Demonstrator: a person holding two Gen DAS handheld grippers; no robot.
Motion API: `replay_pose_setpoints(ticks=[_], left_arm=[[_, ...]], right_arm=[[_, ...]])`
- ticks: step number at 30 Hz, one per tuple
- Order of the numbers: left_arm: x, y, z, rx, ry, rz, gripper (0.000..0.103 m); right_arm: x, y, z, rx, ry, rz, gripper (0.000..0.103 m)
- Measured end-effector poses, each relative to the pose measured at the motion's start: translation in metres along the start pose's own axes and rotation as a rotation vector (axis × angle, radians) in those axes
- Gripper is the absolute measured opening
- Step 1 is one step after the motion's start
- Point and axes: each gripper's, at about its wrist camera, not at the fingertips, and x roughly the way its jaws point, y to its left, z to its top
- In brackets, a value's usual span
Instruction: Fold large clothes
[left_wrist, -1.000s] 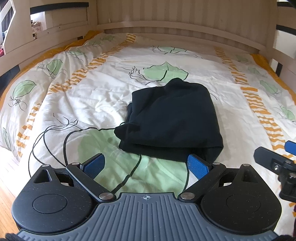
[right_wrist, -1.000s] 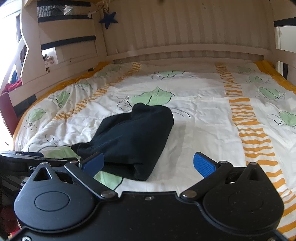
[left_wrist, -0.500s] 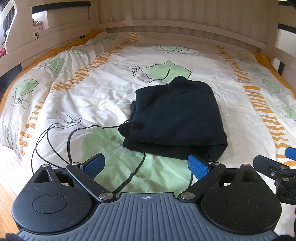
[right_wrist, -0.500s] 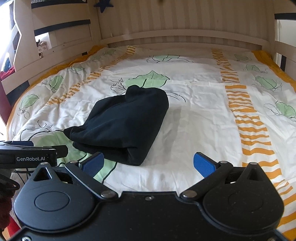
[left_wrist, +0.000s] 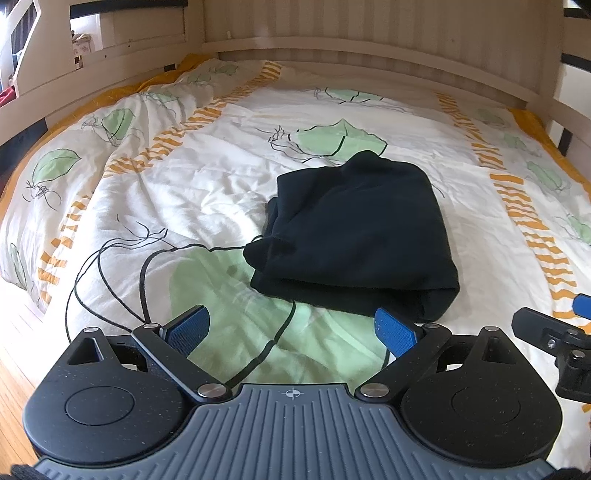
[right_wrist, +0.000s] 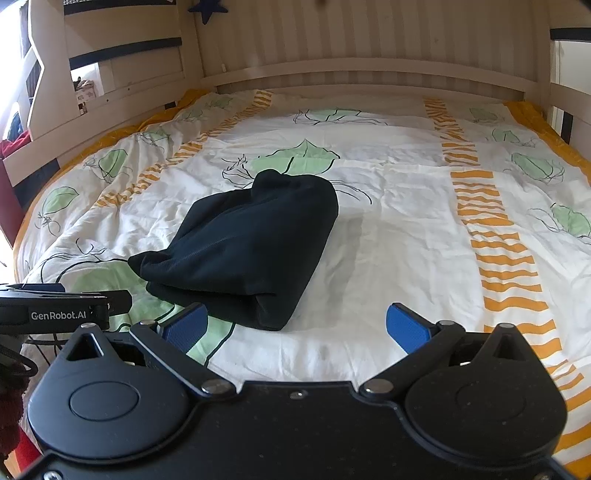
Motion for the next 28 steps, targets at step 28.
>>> replay_pose_setpoints(ticks=[28], left_arm=[[0.0036, -0.0025, 0.0017, 0.0, 0.0, -0.013, 0.097]], right_arm=[[0.008, 0.0008, 0.0045, -0.015, 0.025, 0.01, 0.102]])
